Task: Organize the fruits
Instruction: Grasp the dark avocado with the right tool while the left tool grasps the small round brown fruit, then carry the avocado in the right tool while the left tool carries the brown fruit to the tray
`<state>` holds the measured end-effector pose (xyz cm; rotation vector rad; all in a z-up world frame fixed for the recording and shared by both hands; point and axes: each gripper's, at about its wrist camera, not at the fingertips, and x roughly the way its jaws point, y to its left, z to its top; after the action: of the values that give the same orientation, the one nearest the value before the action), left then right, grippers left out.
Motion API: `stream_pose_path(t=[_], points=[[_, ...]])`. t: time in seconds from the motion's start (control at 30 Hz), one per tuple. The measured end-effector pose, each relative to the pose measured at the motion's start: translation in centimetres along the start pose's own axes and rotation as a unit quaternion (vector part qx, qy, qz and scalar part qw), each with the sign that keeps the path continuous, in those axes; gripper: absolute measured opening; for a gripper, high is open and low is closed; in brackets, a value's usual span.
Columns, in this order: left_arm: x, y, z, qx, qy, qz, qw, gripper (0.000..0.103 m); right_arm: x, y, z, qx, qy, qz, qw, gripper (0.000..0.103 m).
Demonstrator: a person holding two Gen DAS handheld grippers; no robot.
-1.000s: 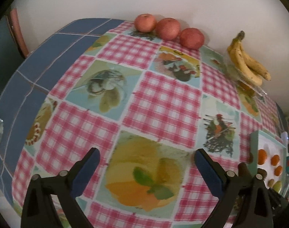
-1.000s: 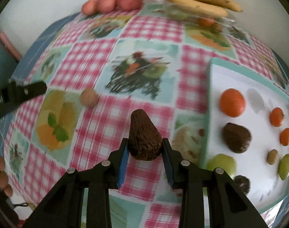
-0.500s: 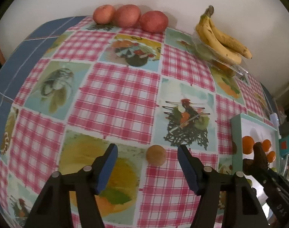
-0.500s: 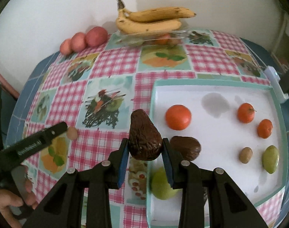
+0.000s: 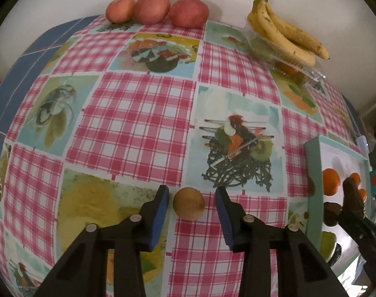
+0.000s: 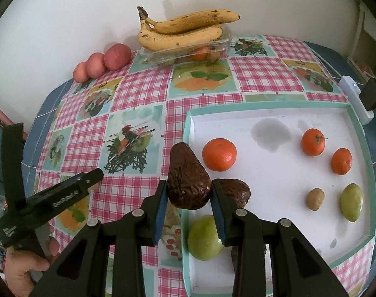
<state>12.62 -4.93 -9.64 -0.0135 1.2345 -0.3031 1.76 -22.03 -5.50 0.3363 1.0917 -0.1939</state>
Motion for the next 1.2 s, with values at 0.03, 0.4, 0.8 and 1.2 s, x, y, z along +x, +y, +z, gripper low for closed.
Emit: stream_pose_path(t=[0.03, 0.4, 0.8, 1.2], points=[[0.0, 0.0, 0.0, 0.002, -0.001, 0.001, 1.0000, 0.042, 0.0, 0.0, 0.0, 0.000, 0.000, 0.000, 1.000, 0.036], [0.3, 0.0, -0.1, 0.004, 0.000, 0.007, 1.0000, 0.031, 0.1, -0.2, -0.1, 0.006, 0.000, 0.001, 1.000, 0.036], [-0.4, 2.2, 0.0, -0.031, 0.006, 0.010, 0.9995, 0.027, -0.5, -0.8, 0.1, 0.019, -0.009, 0.008, 1.000, 0.036], [-3.1, -0.7, -0.1, 0.000, -0.022, -0.017, 0.9996, 0.027, -1.5, -5.3, 0.7, 0.081, -0.023, -0.006, 0.996, 0.036]])
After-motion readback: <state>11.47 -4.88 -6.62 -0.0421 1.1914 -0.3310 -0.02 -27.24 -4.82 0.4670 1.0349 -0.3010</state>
